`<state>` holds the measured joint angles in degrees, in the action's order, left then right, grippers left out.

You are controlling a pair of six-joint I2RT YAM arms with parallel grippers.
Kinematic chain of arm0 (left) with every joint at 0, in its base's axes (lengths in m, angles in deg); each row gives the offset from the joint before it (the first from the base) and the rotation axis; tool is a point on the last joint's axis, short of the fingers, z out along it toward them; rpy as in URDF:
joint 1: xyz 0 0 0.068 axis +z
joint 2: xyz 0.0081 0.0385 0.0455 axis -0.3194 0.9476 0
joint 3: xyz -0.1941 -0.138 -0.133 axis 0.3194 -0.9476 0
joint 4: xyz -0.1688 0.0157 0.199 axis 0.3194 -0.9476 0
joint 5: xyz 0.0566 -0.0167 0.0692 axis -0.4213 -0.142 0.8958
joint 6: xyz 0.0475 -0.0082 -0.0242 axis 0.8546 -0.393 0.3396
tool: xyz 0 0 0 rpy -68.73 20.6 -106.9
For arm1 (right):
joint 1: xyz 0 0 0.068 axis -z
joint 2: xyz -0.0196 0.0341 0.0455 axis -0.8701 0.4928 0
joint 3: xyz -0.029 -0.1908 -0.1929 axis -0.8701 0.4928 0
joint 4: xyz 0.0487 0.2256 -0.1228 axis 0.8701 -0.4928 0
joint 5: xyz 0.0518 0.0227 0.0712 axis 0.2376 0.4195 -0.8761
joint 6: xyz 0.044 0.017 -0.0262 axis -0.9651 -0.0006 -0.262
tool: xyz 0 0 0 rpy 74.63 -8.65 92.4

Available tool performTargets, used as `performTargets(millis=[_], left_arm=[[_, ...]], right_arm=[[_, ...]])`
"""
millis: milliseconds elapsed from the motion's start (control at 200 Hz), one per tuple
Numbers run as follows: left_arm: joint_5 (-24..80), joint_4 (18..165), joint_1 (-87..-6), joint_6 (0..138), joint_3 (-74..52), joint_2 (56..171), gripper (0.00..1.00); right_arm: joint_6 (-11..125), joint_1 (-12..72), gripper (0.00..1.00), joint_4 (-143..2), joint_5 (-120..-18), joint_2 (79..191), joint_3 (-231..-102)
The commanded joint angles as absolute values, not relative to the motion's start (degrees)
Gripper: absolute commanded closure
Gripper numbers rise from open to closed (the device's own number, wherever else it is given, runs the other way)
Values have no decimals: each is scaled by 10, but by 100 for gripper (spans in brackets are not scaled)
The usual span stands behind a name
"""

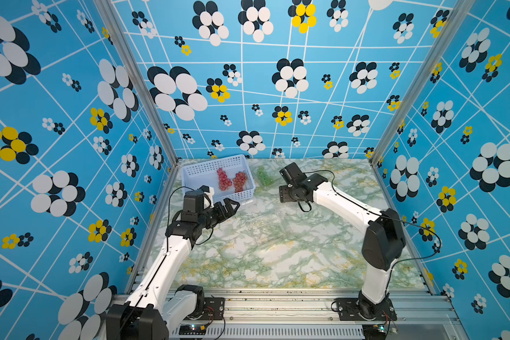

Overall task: Pack grapes into containers
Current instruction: Place the packing box at the center of the board, then adjust the packing box at the center of the board.

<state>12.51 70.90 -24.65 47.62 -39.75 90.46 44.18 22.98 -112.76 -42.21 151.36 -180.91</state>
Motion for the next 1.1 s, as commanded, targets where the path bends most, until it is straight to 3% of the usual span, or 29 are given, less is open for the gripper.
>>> performTargets(millis=[0,200,590,960,1095], left_arm=[[115,725,-246,476,-411,908,1],[114,741,-256,466,-421,906,1],[116,755,-274,459,-435,898,0],[115,756,-276,458,-436,902,0],[116,756,-277,458,-436,904,0]], right_arm=[[297,221,18,-1133,-474,1482,-1729],[191,182,16,-1091,-500,1440,-1625],[109,119,16,-1048,-517,1466,-1584],[89,112,24,-1014,-532,1488,-1547],[91,112,32,-1003,-518,1489,-1534]])
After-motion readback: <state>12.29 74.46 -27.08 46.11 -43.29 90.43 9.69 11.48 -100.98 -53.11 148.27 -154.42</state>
